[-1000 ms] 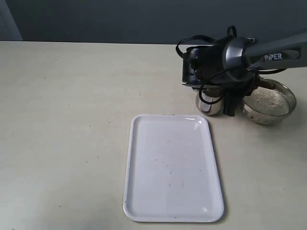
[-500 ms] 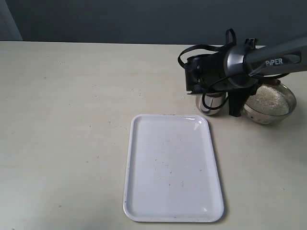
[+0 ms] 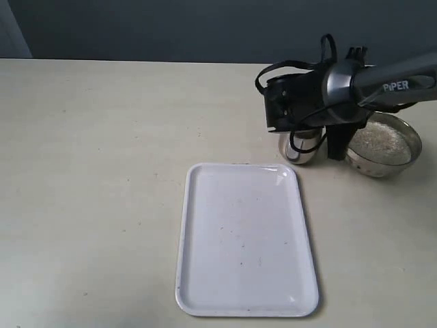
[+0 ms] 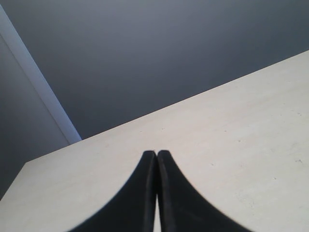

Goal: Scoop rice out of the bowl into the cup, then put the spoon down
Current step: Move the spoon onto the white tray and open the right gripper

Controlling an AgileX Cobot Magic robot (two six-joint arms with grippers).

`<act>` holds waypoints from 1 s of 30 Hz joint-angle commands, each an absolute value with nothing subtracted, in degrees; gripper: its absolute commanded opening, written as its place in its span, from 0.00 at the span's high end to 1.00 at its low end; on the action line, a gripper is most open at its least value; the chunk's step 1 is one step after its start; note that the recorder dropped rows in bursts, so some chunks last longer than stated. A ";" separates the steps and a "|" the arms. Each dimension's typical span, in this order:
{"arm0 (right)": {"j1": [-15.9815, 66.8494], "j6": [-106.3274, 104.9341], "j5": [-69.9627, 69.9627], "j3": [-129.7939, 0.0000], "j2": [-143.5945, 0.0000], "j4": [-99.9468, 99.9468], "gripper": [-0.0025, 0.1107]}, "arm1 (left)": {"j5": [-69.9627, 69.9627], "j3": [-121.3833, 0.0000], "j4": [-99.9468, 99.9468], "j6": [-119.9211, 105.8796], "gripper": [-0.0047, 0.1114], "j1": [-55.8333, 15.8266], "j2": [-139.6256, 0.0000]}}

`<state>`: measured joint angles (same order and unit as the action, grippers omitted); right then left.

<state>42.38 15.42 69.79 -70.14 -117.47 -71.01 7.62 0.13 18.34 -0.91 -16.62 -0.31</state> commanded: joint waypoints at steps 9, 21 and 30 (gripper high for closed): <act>41.32 7.20 69.96 -69.95 -110.07 -51.21 0.98 | 7.07 0.00 18.11 -0.45 0.96 -16.65 0.00; 39.33 7.30 69.96 -69.95 -103.76 -26.03 0.98 | 7.07 0.00 18.11 -0.45 0.96 -16.65 0.00; 39.44 4.25 60.82 -69.95 -102.54 2.00 0.98 | 7.07 0.00 18.11 -0.45 0.96 -16.65 0.00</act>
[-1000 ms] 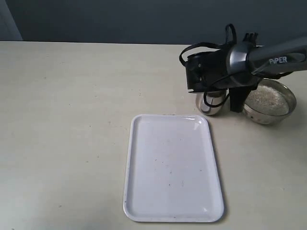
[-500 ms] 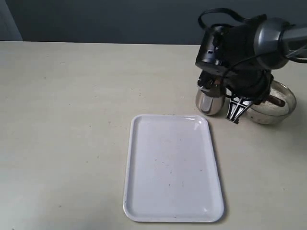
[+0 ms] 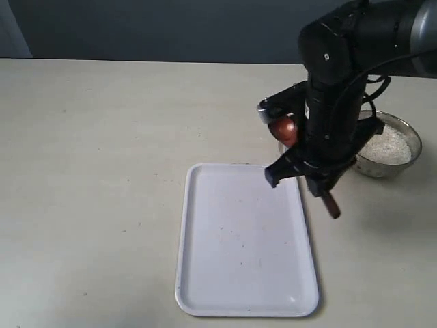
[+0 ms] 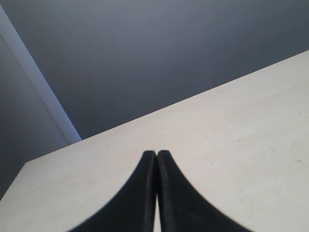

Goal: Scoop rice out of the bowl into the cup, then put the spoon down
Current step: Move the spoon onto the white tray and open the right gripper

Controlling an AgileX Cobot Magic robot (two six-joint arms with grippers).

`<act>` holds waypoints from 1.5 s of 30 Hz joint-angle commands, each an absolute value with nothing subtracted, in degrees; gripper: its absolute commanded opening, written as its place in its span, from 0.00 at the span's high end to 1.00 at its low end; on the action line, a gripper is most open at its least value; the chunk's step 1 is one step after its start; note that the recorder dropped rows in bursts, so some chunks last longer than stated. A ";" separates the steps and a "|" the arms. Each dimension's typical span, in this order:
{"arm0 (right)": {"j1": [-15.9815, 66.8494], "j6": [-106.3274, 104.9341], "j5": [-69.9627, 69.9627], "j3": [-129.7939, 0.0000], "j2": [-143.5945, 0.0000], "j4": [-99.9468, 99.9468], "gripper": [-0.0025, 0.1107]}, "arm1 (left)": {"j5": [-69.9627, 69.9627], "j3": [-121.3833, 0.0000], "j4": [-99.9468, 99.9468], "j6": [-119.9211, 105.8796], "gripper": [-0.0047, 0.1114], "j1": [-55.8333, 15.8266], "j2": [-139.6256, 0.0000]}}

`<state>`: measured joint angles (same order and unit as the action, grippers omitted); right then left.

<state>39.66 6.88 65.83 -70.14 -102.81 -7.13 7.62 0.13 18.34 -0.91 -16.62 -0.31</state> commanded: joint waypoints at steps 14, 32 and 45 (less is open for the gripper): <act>39.44 -6.14 59.72 -69.95 -112.25 14.69 0.98 | 6.96 0.00 18.11 -0.45 0.96 -16.65 0.00; 39.44 -9.46 63.78 -69.95 -113.56 17.13 0.92 | 6.96 0.00 18.11 -0.45 0.96 -16.65 0.00; 39.44 -9.60 65.39 -69.95 -113.56 17.43 0.70 | 6.96 0.00 18.11 -0.45 0.96 -16.65 0.00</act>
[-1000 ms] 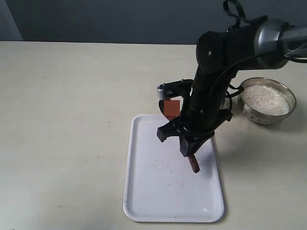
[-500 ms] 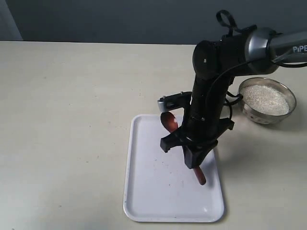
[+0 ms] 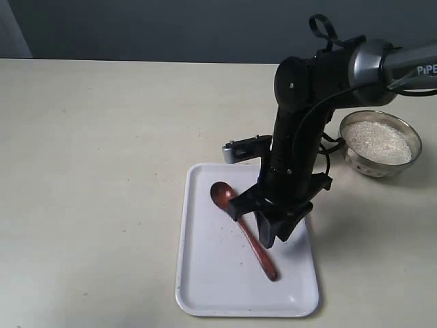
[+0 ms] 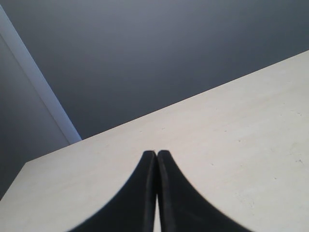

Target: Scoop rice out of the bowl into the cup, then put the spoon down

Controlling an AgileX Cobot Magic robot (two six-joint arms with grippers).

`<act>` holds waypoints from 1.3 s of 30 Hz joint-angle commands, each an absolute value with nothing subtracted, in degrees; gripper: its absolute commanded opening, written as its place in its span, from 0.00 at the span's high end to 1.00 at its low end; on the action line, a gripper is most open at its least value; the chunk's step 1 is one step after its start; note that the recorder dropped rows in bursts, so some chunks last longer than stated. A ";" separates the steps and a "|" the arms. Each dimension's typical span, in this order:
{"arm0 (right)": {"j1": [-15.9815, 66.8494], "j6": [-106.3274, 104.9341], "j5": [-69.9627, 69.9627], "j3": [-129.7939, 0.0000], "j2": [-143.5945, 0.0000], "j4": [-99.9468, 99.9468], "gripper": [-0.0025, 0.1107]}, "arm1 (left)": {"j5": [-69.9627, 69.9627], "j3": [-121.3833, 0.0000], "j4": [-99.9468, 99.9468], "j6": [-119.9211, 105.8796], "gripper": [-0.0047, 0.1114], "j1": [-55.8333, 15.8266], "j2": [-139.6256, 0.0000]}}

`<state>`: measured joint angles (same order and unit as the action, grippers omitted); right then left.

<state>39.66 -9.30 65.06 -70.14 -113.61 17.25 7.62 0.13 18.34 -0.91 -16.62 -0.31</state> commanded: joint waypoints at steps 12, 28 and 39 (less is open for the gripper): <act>39.44 -8.93 58.90 -69.95 -98.70 11.43 0.75 | 6.96 0.00 18.11 -0.45 0.96 -16.65 0.00; 39.44 -6.58 32.62 -48.70 -62.47 10.78 0.98 | 6.96 0.00 18.11 -0.45 0.96 -16.65 0.00; 39.44 -5.38 22.06 -33.17 -47.85 9.31 0.98 | 6.96 0.00 18.11 -0.45 0.96 -16.65 0.00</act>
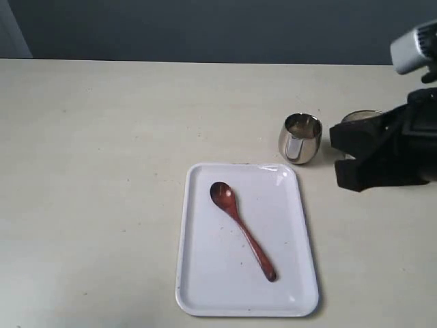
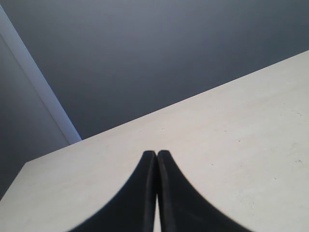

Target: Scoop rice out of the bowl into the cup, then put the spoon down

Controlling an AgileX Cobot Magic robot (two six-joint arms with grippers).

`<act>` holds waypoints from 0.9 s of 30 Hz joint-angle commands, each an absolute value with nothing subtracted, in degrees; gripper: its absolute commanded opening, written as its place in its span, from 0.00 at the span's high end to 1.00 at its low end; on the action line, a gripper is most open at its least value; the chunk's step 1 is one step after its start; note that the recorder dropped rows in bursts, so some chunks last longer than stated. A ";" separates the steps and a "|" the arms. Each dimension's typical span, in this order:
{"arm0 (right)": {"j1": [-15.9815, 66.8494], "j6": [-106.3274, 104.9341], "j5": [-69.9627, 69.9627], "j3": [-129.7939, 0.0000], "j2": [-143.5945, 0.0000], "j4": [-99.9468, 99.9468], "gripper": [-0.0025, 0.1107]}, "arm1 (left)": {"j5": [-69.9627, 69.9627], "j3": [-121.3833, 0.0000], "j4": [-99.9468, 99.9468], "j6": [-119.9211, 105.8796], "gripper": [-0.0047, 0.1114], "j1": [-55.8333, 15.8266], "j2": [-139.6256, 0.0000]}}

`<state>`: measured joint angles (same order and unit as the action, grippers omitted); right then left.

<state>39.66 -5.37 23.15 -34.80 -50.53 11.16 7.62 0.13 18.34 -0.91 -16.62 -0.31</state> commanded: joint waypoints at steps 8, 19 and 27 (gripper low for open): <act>39.44 -5.62 24.91 -33.30 -46.35 6.08 0.98 | 6.96 0.00 18.11 -0.45 0.96 -16.65 0.00; 23.18 0.00 13.49 -23.56 -37.49 -2.46 0.98 | 7.06 0.00 18.11 -0.45 0.96 -16.65 0.00; 3.23 0.00 7.80 -8.48 -17.47 0.00 0.98 | 7.06 0.00 18.11 -0.45 0.96 -16.65 0.00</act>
